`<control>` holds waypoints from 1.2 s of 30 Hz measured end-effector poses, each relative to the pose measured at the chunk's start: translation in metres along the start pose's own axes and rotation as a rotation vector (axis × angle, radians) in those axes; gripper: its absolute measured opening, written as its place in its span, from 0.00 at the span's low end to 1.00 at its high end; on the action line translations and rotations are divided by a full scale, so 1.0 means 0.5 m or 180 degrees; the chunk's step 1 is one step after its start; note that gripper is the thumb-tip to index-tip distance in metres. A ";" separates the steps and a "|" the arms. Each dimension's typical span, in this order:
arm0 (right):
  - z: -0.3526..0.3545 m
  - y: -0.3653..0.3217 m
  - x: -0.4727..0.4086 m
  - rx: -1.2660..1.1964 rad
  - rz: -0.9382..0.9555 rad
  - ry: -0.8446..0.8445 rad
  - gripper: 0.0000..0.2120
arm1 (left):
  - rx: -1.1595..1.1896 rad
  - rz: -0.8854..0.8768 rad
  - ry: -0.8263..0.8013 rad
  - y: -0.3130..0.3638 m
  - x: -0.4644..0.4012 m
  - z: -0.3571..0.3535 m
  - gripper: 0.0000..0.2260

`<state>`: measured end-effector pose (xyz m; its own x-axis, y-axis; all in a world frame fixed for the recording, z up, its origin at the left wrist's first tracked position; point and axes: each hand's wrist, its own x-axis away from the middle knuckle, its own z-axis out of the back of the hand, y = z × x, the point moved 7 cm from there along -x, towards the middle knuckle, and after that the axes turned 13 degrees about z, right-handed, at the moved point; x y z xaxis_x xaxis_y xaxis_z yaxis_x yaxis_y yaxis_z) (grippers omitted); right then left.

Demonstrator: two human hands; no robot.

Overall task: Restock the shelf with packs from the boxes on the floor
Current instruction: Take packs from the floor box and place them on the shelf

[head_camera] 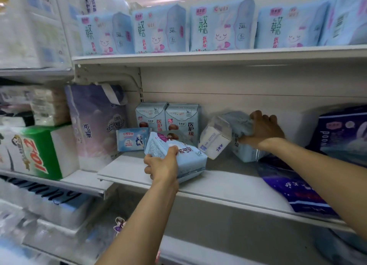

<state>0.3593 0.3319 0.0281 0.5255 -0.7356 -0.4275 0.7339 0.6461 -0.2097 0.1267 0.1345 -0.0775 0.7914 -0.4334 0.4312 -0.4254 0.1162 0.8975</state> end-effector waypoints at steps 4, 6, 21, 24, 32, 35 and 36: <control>0.059 0.017 0.049 -0.0542 -0.0213 0.0569 0.38 | 0.0203 -0.0039 0.0171 -0.011 0.032 0.007 0.38; 0.092 0.019 0.082 -0.0598 -0.0225 0.0812 0.37 | 0.0379 -0.0025 0.0191 -0.021 0.055 0.010 0.38; 0.093 -0.032 0.334 -0.3613 0.0007 0.0505 0.35 | 0.2037 -0.0346 -0.0802 -0.154 0.255 0.110 0.34; 0.056 -0.075 0.379 -0.3639 0.0116 0.0085 0.38 | 0.2016 -0.0394 -0.0710 -0.201 0.289 0.162 0.33; -0.104 -0.211 0.495 -0.3763 0.0095 -0.0861 0.33 | 0.1603 0.0149 -0.0379 -0.352 0.294 0.378 0.10; -0.193 -0.264 0.539 -0.3781 0.0002 -0.1198 0.34 | 0.1437 0.0556 -0.0045 -0.421 0.283 0.471 0.11; -0.228 -0.283 0.552 -0.3791 -0.0032 -0.1354 0.33 | 0.1370 0.0676 0.0068 -0.441 0.276 0.499 0.13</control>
<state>0.3514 0.0609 -0.1606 0.7811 -0.6057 -0.1518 0.0137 0.2597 -0.9656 0.2202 -0.1740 -0.2391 0.6743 -0.4212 0.6066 -0.7181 -0.1824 0.6716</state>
